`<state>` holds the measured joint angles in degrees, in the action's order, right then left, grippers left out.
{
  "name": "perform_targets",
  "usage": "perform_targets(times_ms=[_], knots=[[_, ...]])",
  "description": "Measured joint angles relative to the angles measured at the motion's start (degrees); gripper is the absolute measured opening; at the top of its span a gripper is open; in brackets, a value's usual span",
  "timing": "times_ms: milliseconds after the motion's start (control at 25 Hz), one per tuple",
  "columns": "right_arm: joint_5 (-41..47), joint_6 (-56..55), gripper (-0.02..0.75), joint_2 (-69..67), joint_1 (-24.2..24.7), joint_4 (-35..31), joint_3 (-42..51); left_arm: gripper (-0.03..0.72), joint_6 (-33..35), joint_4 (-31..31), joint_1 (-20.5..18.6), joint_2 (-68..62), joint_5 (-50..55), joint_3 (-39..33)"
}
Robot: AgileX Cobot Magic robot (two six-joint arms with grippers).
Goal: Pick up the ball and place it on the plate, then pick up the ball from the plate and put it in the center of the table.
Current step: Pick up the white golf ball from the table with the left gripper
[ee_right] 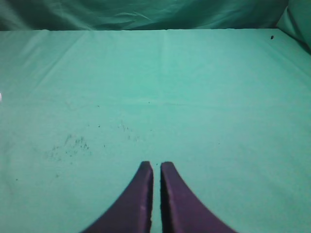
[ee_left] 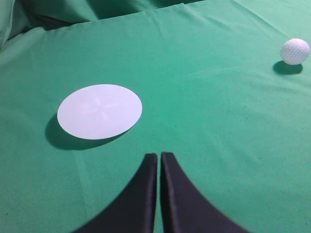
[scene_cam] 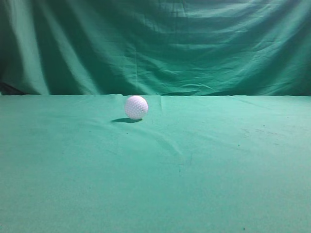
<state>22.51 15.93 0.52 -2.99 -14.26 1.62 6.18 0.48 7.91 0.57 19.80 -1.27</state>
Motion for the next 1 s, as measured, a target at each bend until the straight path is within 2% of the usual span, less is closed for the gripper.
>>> perform_targets(times_ms=[200,440,600,720,840,1000], knots=[[0.00,-0.09,0.048,0.00,0.00,0.00,0.00,0.000,-0.12,-1.69,0.00,0.00,-2.51,0.00],[0.00,-0.09,0.048,0.00,0.00,0.00,0.04,0.000,-0.12,-5.54,0.00,0.00,-16.99,0.00],[0.00,-0.09,0.048,0.00,0.00,0.00,0.04,0.000,-0.37,-5.54,0.00,0.00,-20.34,0.00],[0.00,-0.09,0.048,0.00,0.00,0.00,0.04,0.000,-5.18,-5.54,0.00,0.00,-25.25,0.00],[0.00,-0.09,0.048,0.00,0.00,0.00,0.04,0.000,-14.03,-5.54,0.00,-0.12,-20.39,2.83],[0.00,-0.09,0.048,0.00,0.00,0.00,0.04,0.000,-17.08,-5.54,0.00,-6.84,-7.83,12.00]])
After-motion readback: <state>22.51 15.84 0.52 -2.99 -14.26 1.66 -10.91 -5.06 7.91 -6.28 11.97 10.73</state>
